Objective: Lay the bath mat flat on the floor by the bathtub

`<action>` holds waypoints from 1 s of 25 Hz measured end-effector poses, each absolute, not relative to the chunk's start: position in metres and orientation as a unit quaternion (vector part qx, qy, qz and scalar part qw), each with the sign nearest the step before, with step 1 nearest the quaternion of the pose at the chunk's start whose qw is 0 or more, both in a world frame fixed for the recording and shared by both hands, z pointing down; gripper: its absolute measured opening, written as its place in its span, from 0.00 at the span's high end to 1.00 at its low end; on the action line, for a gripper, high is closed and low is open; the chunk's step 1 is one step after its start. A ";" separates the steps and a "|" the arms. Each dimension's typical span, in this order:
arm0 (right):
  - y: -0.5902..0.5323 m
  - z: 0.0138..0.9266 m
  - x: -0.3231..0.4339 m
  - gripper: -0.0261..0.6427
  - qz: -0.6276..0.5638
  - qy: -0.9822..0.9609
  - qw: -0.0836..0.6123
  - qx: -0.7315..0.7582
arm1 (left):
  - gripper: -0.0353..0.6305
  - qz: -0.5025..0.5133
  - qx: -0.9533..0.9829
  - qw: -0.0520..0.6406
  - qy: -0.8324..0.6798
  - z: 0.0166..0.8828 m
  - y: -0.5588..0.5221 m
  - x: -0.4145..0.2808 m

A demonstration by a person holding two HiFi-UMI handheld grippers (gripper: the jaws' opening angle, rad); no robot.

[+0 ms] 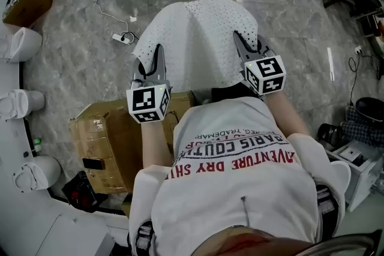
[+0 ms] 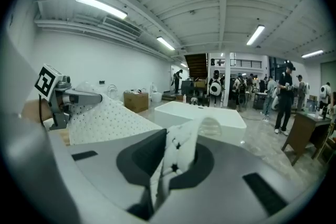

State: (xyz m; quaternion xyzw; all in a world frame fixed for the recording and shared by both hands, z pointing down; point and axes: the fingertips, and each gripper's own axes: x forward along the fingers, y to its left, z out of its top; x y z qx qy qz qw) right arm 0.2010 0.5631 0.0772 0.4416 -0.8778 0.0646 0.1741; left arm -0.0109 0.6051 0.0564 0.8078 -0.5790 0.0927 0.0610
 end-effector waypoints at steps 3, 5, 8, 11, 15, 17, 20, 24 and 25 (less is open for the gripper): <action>0.538 0.091 0.201 0.94 0.078 -0.881 0.179 0.431 | 0.91 0.101 0.799 0.073 -0.589 0.069 0.586 -0.012; 0.516 0.101 0.197 0.94 0.089 -0.886 0.180 0.419 | 0.91 0.110 0.790 0.085 -0.597 0.078 0.570 -0.016; 0.472 0.114 0.186 0.94 0.098 -0.893 0.182 0.399 | 0.91 0.122 0.778 0.096 -0.609 0.088 0.536 -0.023; 0.417 0.124 0.178 0.94 0.105 -0.901 0.185 0.379 | 0.91 0.125 0.765 0.108 -0.623 0.095 0.490 -0.030; 0.339 0.130 0.173 0.94 0.120 -0.906 0.185 0.361 | 0.91 0.113 0.746 0.130 -0.643 0.098 0.421 -0.040; 0.300 0.132 0.175 0.94 0.127 -0.908 0.185 0.355 | 0.91 0.108 0.737 0.139 -0.653 0.098 0.385 -0.045; 0.245 0.137 0.181 0.94 0.138 -0.909 0.185 0.347 | 0.91 0.104 0.722 0.150 -0.667 0.100 0.332 -0.049; 0.181 0.150 0.186 0.94 0.145 -0.907 0.197 0.343 | 0.91 0.107 0.711 0.163 -0.676 0.110 0.268 -0.058; 0.168 0.154 0.186 0.94 0.149 -0.905 0.200 0.344 | 0.91 0.109 0.710 0.169 -0.675 0.115 0.255 -0.060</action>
